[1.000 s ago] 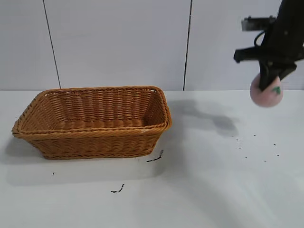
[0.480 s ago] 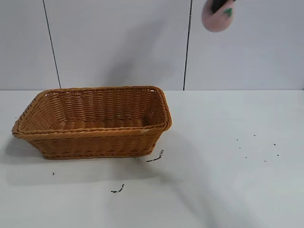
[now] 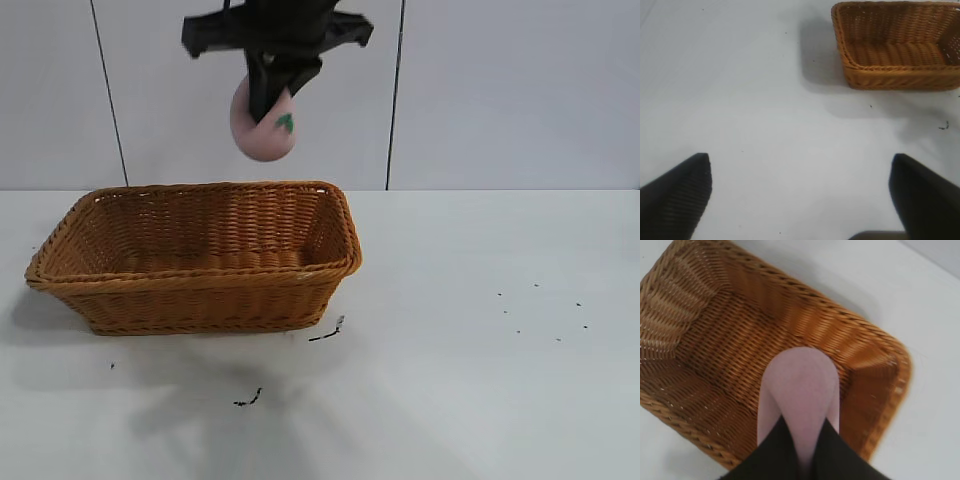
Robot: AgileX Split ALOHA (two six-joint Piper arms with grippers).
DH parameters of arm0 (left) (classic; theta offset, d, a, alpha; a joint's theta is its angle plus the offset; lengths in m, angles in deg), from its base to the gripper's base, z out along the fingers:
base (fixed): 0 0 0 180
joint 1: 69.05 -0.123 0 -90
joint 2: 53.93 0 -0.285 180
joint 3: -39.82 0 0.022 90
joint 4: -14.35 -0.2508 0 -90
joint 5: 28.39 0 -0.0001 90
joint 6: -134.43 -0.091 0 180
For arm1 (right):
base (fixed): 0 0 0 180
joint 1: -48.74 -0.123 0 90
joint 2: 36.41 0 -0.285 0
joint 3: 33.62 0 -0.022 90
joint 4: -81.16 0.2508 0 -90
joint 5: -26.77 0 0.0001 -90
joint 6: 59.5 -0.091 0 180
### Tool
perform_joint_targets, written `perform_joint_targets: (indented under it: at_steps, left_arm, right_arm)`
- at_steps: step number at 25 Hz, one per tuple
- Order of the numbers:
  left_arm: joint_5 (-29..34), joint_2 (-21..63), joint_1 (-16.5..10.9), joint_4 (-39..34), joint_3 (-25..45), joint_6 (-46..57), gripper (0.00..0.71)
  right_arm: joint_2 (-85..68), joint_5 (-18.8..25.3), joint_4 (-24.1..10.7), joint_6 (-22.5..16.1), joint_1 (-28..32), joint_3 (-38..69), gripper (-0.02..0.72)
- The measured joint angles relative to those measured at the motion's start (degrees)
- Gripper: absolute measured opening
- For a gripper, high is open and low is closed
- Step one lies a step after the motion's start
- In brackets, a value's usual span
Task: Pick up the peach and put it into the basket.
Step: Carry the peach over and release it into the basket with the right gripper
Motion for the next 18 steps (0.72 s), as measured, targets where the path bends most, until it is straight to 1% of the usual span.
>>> perform_joint_targets:
  at_steps: [2, 5, 7, 8, 10, 11, 13, 14, 15, 16, 18]
  left_arm:
    - [0.00, 0.00, 0.00, 0.00, 0.00, 0.00, 0.693]
    - [0.00, 0.00, 0.00, 0.00, 0.00, 0.00, 0.693]
    - [0.00, 0.00, 0.00, 0.00, 0.00, 0.00, 0.693]
    - [0.00, 0.00, 0.00, 0.00, 0.00, 0.00, 0.693]
    - [0.00, 0.00, 0.00, 0.00, 0.00, 0.00, 0.693]
    - [0.00, 0.00, 0.00, 0.00, 0.00, 0.00, 0.693]
    - [0.00, 0.00, 0.00, 0.00, 0.00, 0.00, 0.693]
    - [0.00, 0.00, 0.00, 0.00, 0.00, 0.00, 0.693]
    - [0.00, 0.00, 0.00, 0.00, 0.00, 0.00, 0.693]
    - [0.00, 0.00, 0.00, 0.00, 0.00, 0.00, 0.693]
    - [0.00, 0.00, 0.00, 0.00, 0.00, 0.00, 0.693]
  right_arm:
    - [1.23, -1.06, 0.23, 0.00, 0.00, 0.00, -0.017]
    - [1.95, -1.45, 0.45, 0.00, 0.00, 0.00, -0.017]
    - [2.43, -1.25, 0.72, 0.00, 0.00, 0.00, 0.004]
    - [2.51, -0.97, 1.21, 0.00, 0.00, 0.00, 0.048]
    - [2.51, -0.70, 2.09, 0.00, 0.00, 0.00, 0.233]
    - [2.51, -0.70, 2.60, 0.00, 0.00, 0.00, 0.358]
    - [2.51, -0.70, 2.84, 0.00, 0.00, 0.00, 0.558]
    - [2.51, -0.70, 2.84, 0.00, 0.00, 0.00, 0.613]
    - [2.39, -0.68, 2.84, 0.00, 0.00, 0.00, 0.642]
    - [2.04, -0.56, 2.84, 0.00, 0.00, 0.00, 0.666]
    - [0.98, 0.11, 2.84, 0.14, 0.00, -0.30, 0.681]
